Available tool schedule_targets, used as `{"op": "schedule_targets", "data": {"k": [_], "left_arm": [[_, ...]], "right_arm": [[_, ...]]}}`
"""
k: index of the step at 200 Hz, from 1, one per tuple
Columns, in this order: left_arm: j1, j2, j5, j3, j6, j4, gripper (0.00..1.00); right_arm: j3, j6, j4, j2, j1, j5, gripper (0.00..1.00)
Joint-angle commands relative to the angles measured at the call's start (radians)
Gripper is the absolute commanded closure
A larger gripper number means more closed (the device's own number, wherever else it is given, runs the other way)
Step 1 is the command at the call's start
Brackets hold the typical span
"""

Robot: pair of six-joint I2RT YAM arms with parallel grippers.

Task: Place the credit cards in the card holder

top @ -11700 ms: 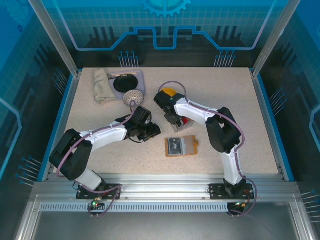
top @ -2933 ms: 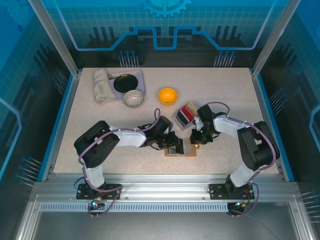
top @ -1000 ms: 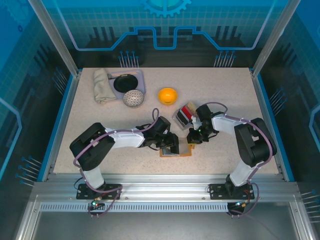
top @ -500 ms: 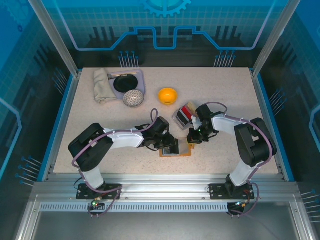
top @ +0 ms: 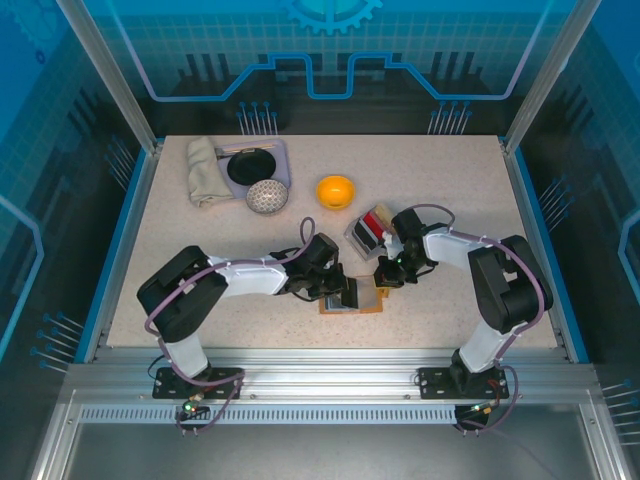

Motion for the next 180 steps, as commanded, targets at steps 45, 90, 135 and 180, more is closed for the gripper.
{"op": "schedule_targets", "data": {"k": [45, 90, 135, 180], "left_arm": [[-0.007, 0.029, -0.059, -0.057, -0.037, -0.024, 1.0], [-0.014, 0.04, -0.069, -0.088, -0.13, 0.068, 1.0], [-0.015, 0.044, -0.086, -0.105, -0.146, 0.105, 1.0], [-0.037, 0.094, -0.039, -0.035, -0.114, 0.09, 1.0]], "right_arm": [[-0.034, -0.009, -0.026, 0.052, 0.019, 0.054, 0.99], [-0.036, -0.007, -0.029, 0.05, 0.019, 0.047, 0.98], [-0.038, -0.007, -0.031, 0.047, 0.02, 0.041, 0.97], [-0.043, -0.004, -0.029, 0.04, 0.023, 0.047, 0.95]]}}
